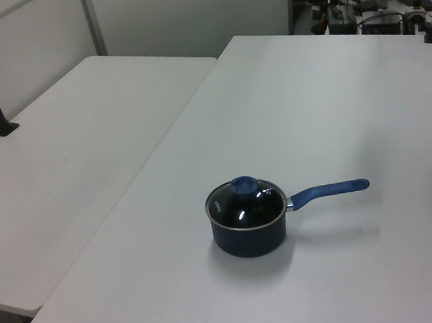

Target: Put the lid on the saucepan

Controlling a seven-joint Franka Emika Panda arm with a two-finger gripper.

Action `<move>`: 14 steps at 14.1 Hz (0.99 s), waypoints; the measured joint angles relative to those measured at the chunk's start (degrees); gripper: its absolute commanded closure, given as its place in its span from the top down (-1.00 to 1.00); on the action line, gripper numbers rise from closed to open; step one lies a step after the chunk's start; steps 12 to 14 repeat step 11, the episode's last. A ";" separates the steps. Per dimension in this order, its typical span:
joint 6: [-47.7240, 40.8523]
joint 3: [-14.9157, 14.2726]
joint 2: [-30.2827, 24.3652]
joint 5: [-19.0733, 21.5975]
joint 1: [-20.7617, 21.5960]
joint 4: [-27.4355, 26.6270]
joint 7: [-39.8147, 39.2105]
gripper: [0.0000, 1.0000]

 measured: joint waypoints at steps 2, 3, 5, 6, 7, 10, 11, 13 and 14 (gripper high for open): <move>0.00 -0.06 -0.18 0.70 -1.23 -0.22 -4.16 1.00; 0.04 -0.11 -0.25 1.56 -1.77 -0.20 -6.46 1.00; 0.18 -0.16 -0.28 2.87 -2.35 0.06 -9.05 1.00; 0.21 -0.19 -0.27 3.09 -2.37 0.08 -9.56 1.00; 0.22 -0.19 -0.22 3.18 -2.34 0.08 -9.75 1.00; 0.22 -0.19 -0.06 3.19 -2.34 0.07 -9.98 1.00; 0.22 -0.19 -0.02 3.19 -2.34 0.07 -10.11 1.00; 0.22 -0.19 -0.02 3.19 -2.34 0.07 -10.11 1.00; 0.22 -0.19 -0.02 3.19 -2.34 0.07 -10.11 1.00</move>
